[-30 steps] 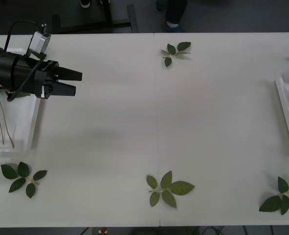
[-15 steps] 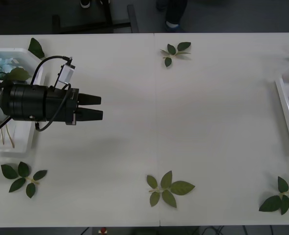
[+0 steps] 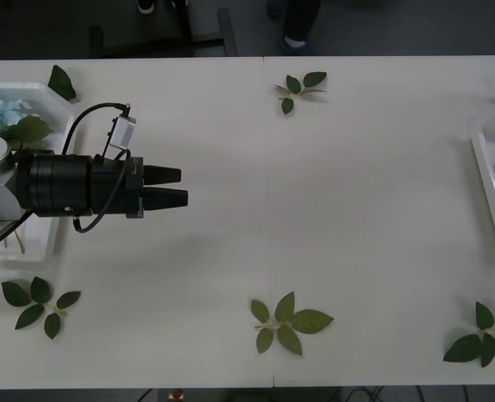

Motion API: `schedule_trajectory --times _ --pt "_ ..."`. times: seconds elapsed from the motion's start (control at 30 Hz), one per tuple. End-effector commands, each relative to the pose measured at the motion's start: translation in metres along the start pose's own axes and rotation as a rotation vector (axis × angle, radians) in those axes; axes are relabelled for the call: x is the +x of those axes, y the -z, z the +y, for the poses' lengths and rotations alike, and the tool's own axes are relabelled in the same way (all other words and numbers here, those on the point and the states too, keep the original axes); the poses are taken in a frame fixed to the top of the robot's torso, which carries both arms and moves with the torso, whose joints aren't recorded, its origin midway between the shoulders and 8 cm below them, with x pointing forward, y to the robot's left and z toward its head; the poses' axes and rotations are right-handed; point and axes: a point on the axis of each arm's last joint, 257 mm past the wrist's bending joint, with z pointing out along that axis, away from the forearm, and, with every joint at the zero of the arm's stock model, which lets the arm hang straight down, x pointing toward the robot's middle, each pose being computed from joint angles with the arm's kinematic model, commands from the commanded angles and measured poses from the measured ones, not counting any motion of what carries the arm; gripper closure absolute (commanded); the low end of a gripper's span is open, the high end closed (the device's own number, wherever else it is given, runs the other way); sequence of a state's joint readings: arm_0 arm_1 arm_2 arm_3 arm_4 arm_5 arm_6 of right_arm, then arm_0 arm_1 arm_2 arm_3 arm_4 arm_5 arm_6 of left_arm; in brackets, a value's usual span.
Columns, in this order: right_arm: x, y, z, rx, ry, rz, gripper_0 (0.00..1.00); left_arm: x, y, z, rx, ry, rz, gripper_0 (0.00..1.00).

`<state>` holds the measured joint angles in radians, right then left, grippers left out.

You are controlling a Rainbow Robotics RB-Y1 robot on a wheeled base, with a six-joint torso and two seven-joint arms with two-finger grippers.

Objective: Place the red flowers into the right box and the blue flowers into the left box. If a person shows an open palm, hand one flower to the person first, then continue sorting.

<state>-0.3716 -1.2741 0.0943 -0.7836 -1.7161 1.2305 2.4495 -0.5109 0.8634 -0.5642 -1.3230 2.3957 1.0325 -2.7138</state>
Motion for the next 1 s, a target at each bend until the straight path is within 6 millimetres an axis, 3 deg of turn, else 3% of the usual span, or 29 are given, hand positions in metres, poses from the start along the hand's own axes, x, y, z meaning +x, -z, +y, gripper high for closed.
schedule_trajectory --times 0.03,0.23,0.43,0.53,0.77,0.87,1.0 --pt "-0.056 0.013 0.052 -0.146 0.069 -0.126 0.04 -0.011 0.007 -0.001 -0.001 -0.007 -0.007 0.00" --pt "-0.103 0.001 0.130 -0.364 0.088 -0.275 0.04 -0.011 0.007 -0.001 -0.001 -0.007 -0.007 0.00" --pt "-0.132 -0.020 0.201 -0.518 0.171 -0.404 0.04 -0.011 0.007 -0.001 -0.001 -0.007 -0.007 0.00" --pt "-0.146 -0.026 0.252 -0.626 0.210 -0.475 0.03 -0.011 0.007 -0.001 -0.001 -0.007 -0.007 0.00" --pt "-0.164 -0.019 0.345 -0.778 0.362 -0.603 0.04 -0.011 0.007 -0.001 -0.001 -0.007 -0.007 0.00" --pt "-0.168 -0.018 0.374 -0.804 0.445 -0.652 0.04 -0.011 0.007 -0.001 -0.001 -0.007 -0.007 0.00" --pt "-0.165 -0.018 0.400 -0.838 0.488 -0.659 0.04 -0.011 0.007 -0.001 -0.001 -0.007 -0.007 0.00"
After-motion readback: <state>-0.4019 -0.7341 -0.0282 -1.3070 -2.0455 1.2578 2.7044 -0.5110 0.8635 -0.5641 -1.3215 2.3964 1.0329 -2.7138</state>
